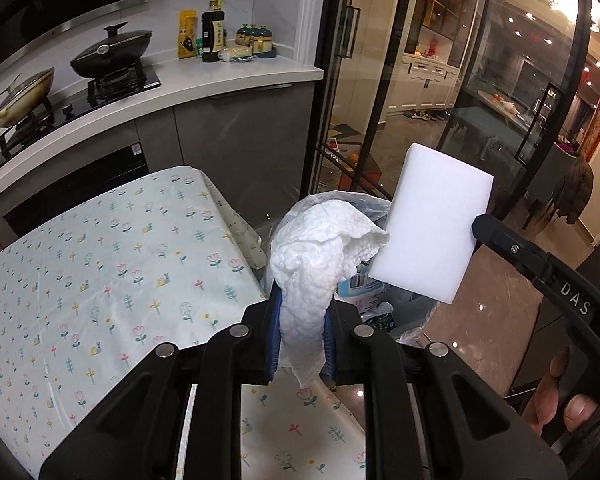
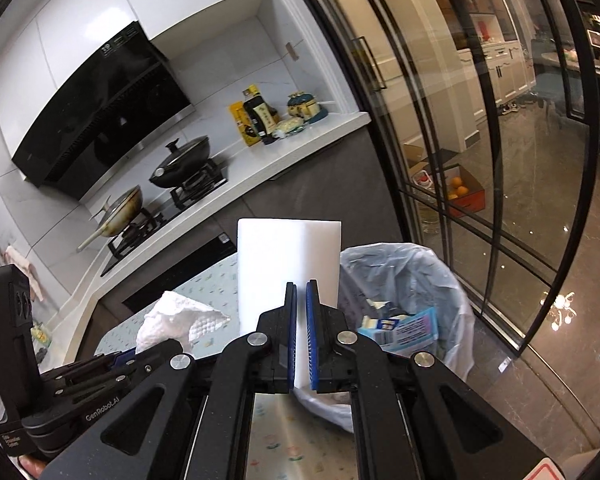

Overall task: Collect trash
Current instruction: 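Carry the sponge with the right tool while the left tool carries the tissue to the bin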

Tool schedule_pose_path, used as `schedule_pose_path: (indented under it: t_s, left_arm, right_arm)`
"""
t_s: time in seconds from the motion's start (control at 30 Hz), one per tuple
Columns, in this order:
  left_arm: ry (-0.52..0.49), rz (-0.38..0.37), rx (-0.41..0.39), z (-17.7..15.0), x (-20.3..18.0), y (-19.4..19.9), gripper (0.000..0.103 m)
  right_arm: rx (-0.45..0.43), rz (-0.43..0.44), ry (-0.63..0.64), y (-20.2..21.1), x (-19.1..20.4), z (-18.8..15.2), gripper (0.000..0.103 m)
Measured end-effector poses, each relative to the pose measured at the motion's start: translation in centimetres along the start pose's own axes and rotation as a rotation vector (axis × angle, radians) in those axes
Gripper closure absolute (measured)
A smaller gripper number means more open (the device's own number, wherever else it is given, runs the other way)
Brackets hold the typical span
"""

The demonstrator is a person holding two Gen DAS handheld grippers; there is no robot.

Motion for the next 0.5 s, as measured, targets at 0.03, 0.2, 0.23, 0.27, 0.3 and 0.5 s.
schedule_pose_path:
  t_s: [0.03,0.2,0.23,0.27,0.3,0.5]
  left_arm:
    - [-0.008,-0.004,0.009,0.1,-0.6,-0.5,0.086]
    - [-0.043,-0.021,0.048,0.5,-3.3,-3.1,0.085]
    - [-0.047,-0.025,0.057,0.5,-3.6,-3.6,0.085]
    - [-0.054,-0.025,0.064,0.6,-4.0,-4.2,0.084]
    - [-0.059,-0.026,0.067,0.6,-4.2,-4.6,0.084]
    - [-0.077,-0.018,0.059,0.8,-5.3,-5.8,0.067]
  right_arm:
    - [0.002,-0.005,-0.01,-0.1,-0.7,0.1,0.098]
    - [0.02,-0.033,-0.047,-1.2,-3.9,0.1,0.098]
    - [0.025,-0.038,-0.053,-1.5,-4.4,0.0,0.098]
    - [0.03,-0.041,-0.059,-1.7,-4.8,-0.1,0.098]
    - [0.036,-0.044,-0.068,-2.1,-5.4,-0.2,0.098]
    - [0.055,-0.049,-0.089,-3.3,-7.1,-0.5,0.098]
Point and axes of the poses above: each gripper's, at about its wrist camera, not at the fingertips, and y roughly against the way its jaws point, x to its left, z to its top, the point moved 2 cm from there along -y, roughly the way its jaws point, and after that the axes turned 12 degrees about z, right-handed, at the moved point
